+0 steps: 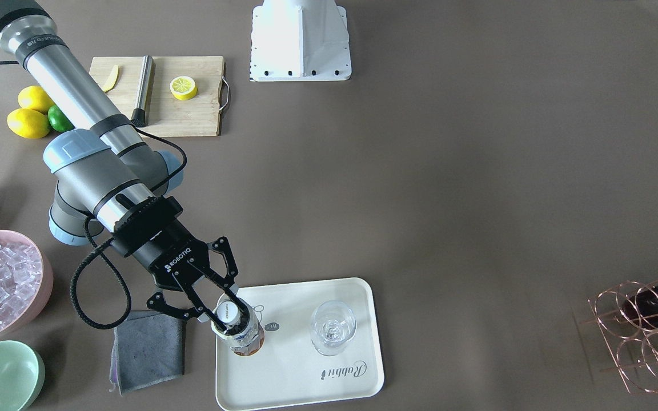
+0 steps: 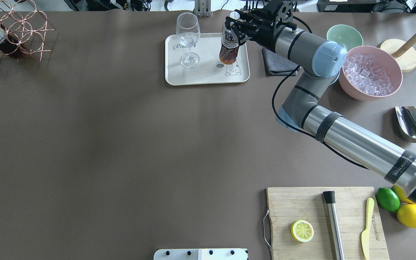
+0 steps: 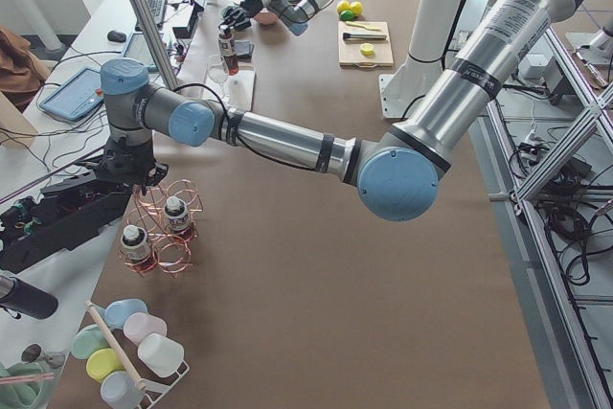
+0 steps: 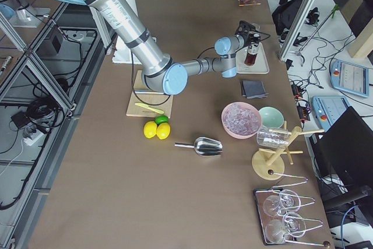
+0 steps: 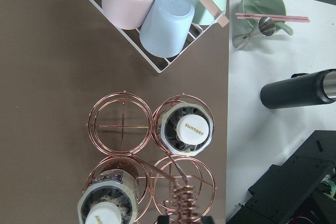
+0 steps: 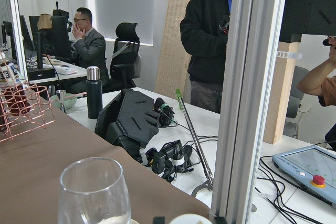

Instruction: Take tea from basket to plate

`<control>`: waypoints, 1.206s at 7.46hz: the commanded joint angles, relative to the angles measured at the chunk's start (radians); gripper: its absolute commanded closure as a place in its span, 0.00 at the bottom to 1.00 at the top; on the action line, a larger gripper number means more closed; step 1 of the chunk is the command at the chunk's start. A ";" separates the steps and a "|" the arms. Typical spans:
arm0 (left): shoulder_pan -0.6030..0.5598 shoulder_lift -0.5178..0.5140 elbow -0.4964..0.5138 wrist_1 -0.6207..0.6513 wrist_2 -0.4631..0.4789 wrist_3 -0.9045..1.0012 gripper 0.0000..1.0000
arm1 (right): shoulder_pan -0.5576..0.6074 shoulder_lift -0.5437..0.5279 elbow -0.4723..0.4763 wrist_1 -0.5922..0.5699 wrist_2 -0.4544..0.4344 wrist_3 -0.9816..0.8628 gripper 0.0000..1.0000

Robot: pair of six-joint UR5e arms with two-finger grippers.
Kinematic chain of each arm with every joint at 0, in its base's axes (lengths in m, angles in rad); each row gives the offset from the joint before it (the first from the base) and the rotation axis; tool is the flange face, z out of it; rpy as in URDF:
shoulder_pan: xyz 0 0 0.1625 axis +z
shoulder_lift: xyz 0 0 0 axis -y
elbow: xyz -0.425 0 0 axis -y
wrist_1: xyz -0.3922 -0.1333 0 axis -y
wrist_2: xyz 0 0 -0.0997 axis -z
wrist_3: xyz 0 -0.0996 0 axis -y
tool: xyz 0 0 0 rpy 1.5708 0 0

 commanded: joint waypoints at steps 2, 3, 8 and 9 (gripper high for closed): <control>0.000 -0.008 0.021 -0.030 -0.001 0.060 0.09 | -0.037 -0.001 -0.005 0.024 -0.045 0.003 1.00; 0.000 -0.005 0.018 -0.032 -0.001 0.060 0.03 | -0.040 -0.001 -0.005 0.027 -0.046 0.003 1.00; -0.028 0.154 -0.212 -0.023 -0.086 0.103 0.04 | -0.056 -0.009 -0.002 0.032 -0.051 0.000 0.13; -0.038 0.193 -0.246 -0.015 -0.169 0.252 0.04 | -0.075 -0.006 0.001 0.032 -0.068 0.002 0.00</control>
